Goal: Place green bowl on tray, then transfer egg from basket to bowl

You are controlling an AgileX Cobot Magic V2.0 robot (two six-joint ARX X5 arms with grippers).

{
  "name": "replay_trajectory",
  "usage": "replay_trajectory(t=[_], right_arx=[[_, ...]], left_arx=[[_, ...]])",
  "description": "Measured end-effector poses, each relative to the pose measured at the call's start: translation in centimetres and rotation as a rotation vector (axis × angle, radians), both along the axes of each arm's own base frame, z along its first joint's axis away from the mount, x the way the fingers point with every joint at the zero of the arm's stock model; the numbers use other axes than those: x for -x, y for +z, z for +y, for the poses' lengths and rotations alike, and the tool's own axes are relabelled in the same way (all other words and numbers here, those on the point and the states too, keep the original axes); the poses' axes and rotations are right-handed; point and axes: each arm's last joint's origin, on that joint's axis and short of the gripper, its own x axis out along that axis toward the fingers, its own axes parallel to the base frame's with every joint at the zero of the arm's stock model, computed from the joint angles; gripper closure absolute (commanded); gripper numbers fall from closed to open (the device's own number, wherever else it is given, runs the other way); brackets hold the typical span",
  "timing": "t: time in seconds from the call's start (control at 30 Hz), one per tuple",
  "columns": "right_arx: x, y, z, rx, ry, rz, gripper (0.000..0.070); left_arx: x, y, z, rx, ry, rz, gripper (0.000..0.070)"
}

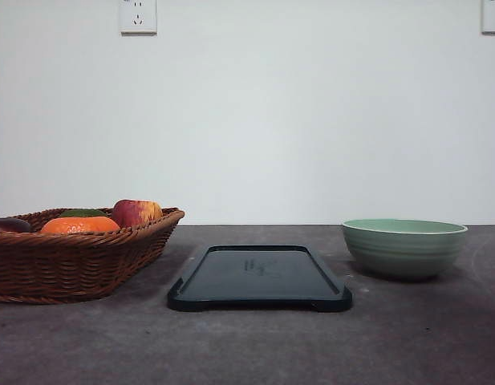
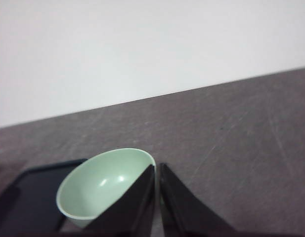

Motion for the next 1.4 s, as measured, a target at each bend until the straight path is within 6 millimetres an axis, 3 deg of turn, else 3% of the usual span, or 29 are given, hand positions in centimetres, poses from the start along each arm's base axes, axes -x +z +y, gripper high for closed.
replay_trajectory(t=[0.2, 0.43, 0.7, 0.87, 1.2, 1.4], right_arx=[[0.0, 0.0, -0.1, -0.147, -0.019, 0.015, 0.0691], [0.0, 0.5, -0.1, -0.279, -0.008, -0.029, 0.0692], [0.4, 2.5, -0.1, -0.185, 0.012, -0.247, 0.0692], [0.5, 3.4, -0.1, -0.133, 0.005, -0.278, 0.0692], [-0.2, 8.1, 0.2, -0.029, 0.082, -0.164, 0.0692], [-1.8, 11.6, 0.5, 0.069, 0.14, -0.045, 0.0692]], left_arx=[[0.0, 0.2, 0.0, 0.016, 0.002, -0.021, 0.0691], [0.0, 2.0, 0.0, 0.006, 0.0, -0.205, 0.0691], [0.2, 3.1, 0.0, -0.139, -0.004, -0.308, 0.0691], [0.8, 5.7, -0.1, -0.251, 0.006, -0.378, 0.0691], [0.2, 10.8, 0.0, -0.283, 0.005, -0.355, 0.0691], [-2.0, 13.6, -0.2, -0.304, -0.109, -0.158, 0.0691]])
